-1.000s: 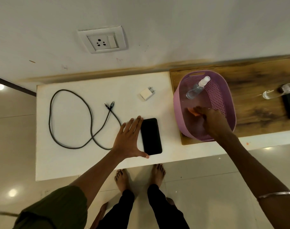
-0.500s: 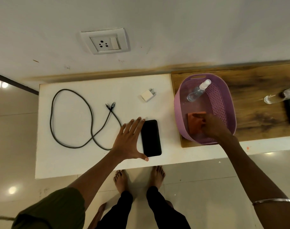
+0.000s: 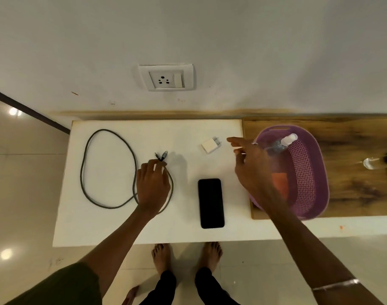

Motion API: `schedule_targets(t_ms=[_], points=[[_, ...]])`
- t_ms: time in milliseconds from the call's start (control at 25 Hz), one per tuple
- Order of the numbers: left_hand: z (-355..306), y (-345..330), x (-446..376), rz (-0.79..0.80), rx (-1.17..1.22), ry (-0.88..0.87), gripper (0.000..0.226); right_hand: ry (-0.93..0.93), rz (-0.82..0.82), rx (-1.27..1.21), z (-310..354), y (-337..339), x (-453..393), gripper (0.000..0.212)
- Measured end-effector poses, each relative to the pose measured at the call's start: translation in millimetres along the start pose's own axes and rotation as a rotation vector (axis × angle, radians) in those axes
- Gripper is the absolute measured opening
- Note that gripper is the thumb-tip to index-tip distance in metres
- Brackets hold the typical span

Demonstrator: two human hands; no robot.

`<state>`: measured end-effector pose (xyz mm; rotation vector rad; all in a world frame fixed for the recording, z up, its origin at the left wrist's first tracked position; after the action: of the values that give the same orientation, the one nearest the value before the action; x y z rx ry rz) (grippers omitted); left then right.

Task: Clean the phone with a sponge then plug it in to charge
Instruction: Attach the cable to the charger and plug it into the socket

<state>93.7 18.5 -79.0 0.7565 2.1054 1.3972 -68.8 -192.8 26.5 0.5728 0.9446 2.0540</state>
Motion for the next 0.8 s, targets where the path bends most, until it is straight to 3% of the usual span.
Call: schedule_targets(t_ms=[120,280,440,640,800], points=[[18,1,-10,0.088,0.046,0.236,0.016,-0.015,0.182,0.090,-3,-55,-20,0.058],[29,-8,-15,0.226,0.047,0.270,0.017,-0.055,0.318,0.308,-19,-98,-45,0.084],[35,-8,-20,0.244,0.084,0.286,0.012,-0.019,0.325,0.342,-35,-116,-50,0.076],[46,7,-30,0.120,0.343,0.297,0.004,-0.014,0.182,0.163,-38,-122,-48,0.063],[56,23,-34,0.041,0.426,0.254,0.022,-0.057,0.205,-0.012,-22,-122,-45,0.070]])
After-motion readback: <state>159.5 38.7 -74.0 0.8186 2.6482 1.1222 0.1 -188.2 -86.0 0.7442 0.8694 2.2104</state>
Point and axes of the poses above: each hand's wrist, its own x-axis away from the middle knuckle, its own y-axis out of the back of the hand, z = x × y, the point moved 3 cm from there along -x, towards the middle knuckle
